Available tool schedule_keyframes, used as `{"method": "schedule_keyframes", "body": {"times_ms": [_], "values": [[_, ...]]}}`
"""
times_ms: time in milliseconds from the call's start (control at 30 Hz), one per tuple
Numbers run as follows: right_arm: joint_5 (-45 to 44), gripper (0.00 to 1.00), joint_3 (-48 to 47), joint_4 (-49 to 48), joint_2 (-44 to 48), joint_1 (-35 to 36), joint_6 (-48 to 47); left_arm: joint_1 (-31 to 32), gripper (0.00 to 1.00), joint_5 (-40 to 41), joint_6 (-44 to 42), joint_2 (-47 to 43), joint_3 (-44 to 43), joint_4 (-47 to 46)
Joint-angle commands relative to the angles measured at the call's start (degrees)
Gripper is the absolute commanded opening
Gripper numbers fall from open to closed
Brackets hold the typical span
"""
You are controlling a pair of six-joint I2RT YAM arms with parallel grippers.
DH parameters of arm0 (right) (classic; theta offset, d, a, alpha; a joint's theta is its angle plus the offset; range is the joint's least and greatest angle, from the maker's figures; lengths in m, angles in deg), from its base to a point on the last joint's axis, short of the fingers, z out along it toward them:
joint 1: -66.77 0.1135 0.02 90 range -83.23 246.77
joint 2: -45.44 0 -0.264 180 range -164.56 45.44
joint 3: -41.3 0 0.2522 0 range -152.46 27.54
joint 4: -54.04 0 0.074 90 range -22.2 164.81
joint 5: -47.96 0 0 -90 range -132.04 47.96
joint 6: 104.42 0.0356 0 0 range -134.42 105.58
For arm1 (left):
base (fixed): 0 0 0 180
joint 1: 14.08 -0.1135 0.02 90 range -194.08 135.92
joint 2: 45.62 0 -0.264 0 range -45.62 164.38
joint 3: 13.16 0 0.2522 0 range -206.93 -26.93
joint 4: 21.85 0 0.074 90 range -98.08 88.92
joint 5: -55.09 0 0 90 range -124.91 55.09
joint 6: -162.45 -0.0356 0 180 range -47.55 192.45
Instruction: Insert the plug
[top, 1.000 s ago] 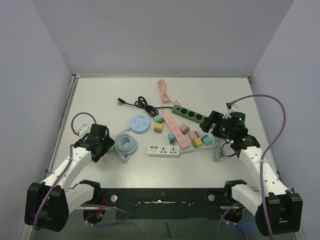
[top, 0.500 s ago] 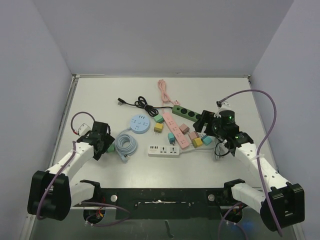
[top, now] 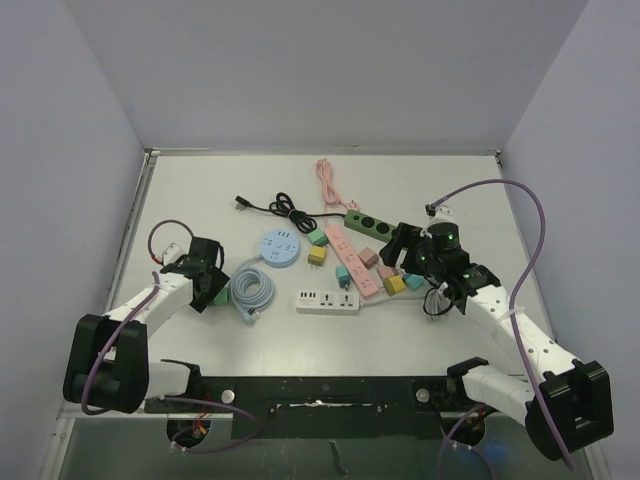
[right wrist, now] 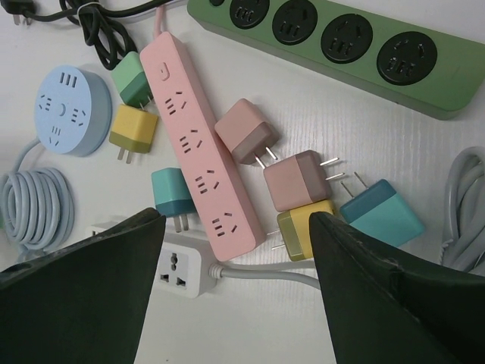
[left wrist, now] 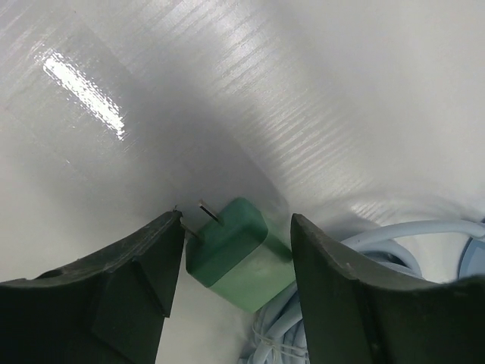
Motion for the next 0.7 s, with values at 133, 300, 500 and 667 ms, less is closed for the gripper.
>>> {"method": "schedule_keyframes", "body": {"times_ms": [133,300,500,667], "values": [[1.89,0.78,-2.55,-4.94,-1.53,0.58,3.73,-0.37,0.41,0.02,0.68,-4.01,0.62,-4.09],[8.13,0.77,-1.5,-11.92,-3.59,1.6,4.85,-0.44,0.38,1.54,0.6,-11.4,0.44,-2.74],[8.99,0.78,-2.19,-27.91,-11.4,12.22,10.38,-0.46,0.38,-5.9,2.39,-20.59,-2.57,-2.07],[8.31,0.78,-8.09,-37.03,-21.96,22.09,12.32,-0.56,0.38,-20.66,8.92,-23.44,-4.21,-4.89]]}}
